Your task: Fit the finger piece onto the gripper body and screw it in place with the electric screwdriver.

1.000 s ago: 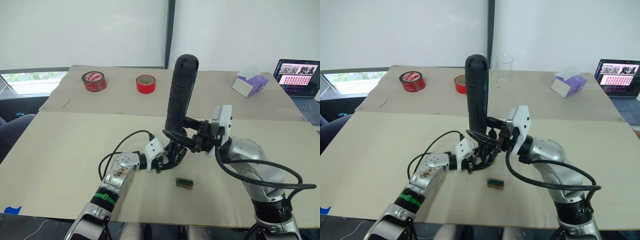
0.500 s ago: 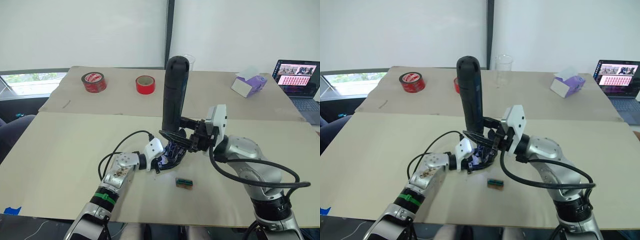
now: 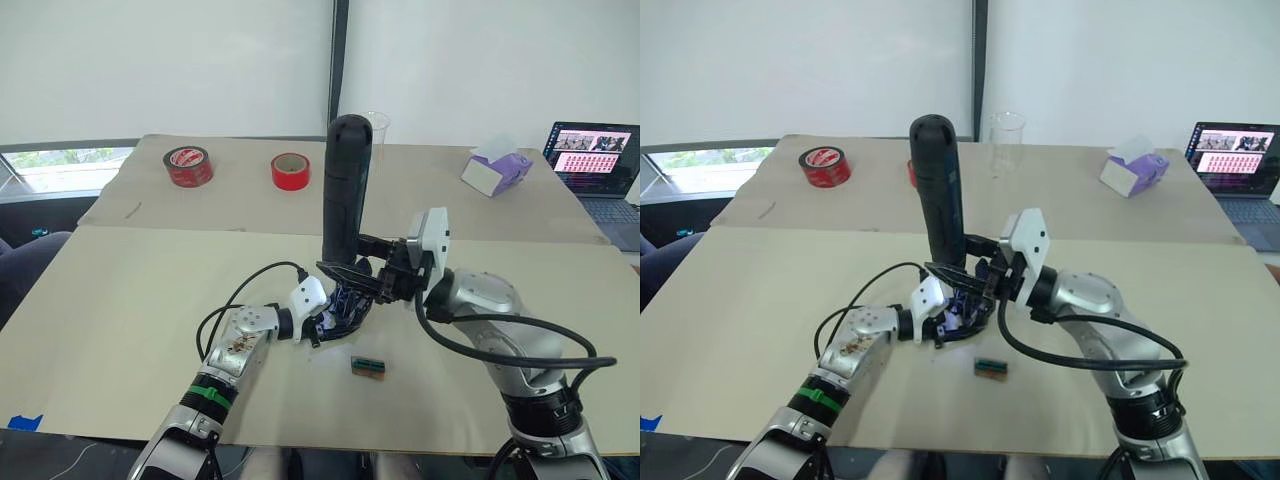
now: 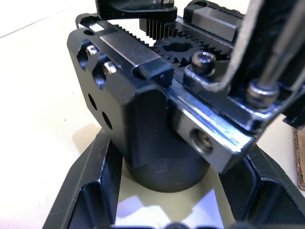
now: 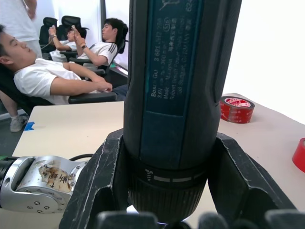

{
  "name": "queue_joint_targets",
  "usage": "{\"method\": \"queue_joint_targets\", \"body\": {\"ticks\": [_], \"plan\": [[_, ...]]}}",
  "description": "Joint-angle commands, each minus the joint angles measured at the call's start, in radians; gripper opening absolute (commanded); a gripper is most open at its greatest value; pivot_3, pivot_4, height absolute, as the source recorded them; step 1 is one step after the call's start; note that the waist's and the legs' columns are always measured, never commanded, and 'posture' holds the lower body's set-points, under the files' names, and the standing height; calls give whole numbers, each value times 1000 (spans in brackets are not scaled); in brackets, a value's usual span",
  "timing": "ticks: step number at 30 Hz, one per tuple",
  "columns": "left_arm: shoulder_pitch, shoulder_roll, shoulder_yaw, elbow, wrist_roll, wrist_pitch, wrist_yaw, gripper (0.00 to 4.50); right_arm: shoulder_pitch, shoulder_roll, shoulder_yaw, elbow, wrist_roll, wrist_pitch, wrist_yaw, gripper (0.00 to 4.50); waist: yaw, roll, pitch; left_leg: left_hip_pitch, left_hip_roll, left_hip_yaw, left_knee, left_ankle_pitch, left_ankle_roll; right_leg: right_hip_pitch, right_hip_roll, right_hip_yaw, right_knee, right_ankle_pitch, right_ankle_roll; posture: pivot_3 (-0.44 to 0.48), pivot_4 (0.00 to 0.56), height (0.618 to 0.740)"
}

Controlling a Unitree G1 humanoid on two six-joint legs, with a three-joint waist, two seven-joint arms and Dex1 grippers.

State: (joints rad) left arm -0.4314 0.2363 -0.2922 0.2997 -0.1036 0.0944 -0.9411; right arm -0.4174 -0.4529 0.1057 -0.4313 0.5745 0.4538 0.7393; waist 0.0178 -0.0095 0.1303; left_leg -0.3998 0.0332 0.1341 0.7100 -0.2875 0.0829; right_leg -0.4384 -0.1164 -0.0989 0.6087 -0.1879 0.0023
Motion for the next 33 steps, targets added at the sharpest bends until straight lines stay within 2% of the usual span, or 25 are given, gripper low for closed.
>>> {"method": "queue_joint_targets", "body": {"ticks": [1, 11, 16, 20, 21, 22, 25, 29, 33], "plan": [[24, 7, -33, 28, 26, 46, -2, 2292, -10, -14, -45, -13, 25, -11, 24, 1907, 0, 0, 0, -1, 0, 0, 0, 0, 0, 0, 0, 0, 0, 0, 0, 0, 150, 740], [24, -1, -26, 96, 35, 4, 19, 2292, -72, -12, -134, -62, 126, -24, 62, 1907, 3, 0, 1, -4, 0, 0, 0, 0, 0, -1, 0, 0, 0, 1, 0, 0, 150, 740], [28, -11, -21, 111, 28, -7, 24, 2292, -80, -50, -166, -73, 188, 8, 92, 1907, 5, 0, 1, -4, 0, 0, 0, 0, 0, -1, -1, 0, 0, 1, 0, 0, 150, 740], [38, -18, -9, 99, 20, -30, 32, 4246, -131, -89, -224, -117, 295, 46, 85, 1907, 5, 2, 1, -4, -1, 0, 0, 0, 0, -1, -3, 0, 0, 1, 0, 0, 150, 740], [41, -16, -6, 94, 25, -46, 36, 4461, -152, -104, -244, -128, 331, 63, 76, 1907, 5, 2, 2, -4, -1, 0, 0, 0, 0, -1, -5, 0, 0, 1, 0, 0, 150, 740], [44, -14, -5, 91, 28, -58, 40, 4461, -165, -116, -258, -136, 358, 76, 69, 1907, 5, 3, 2, -5, -1, 1, 0, 0, 0, -2, -5, 0, 0, 1, 0, 0, 150, 740], [59, 21, 19, 65, 6, -85, 10, 4461, -207, -219, -341, -116, 478, 170, 52, 1907, 7, 3, 2, -5, -1, -1, 0, 0, 0, -2, -6, -2, 0, 1, 0, 0, 150, 740], [96, 95, 89, 14, -76, -112, -66, 4461, -223, -470, -453, 2, 573, 356, 63, 1907, -7, 1, 4, -6, 0, 0, -1, 0, 1, -3, -7, -3, -2, 0, -3, 0, 150, 740], [170, 195, 167, -91, -240, -69, -241, 4461, -115, -787, -427, 103, 355, 481, 68, 1907, -16, 1, 6, -4, -1, 4, -8, 1, -1, -6, -9, -3, -2, -2, -6, 0, 150, 740]]}}
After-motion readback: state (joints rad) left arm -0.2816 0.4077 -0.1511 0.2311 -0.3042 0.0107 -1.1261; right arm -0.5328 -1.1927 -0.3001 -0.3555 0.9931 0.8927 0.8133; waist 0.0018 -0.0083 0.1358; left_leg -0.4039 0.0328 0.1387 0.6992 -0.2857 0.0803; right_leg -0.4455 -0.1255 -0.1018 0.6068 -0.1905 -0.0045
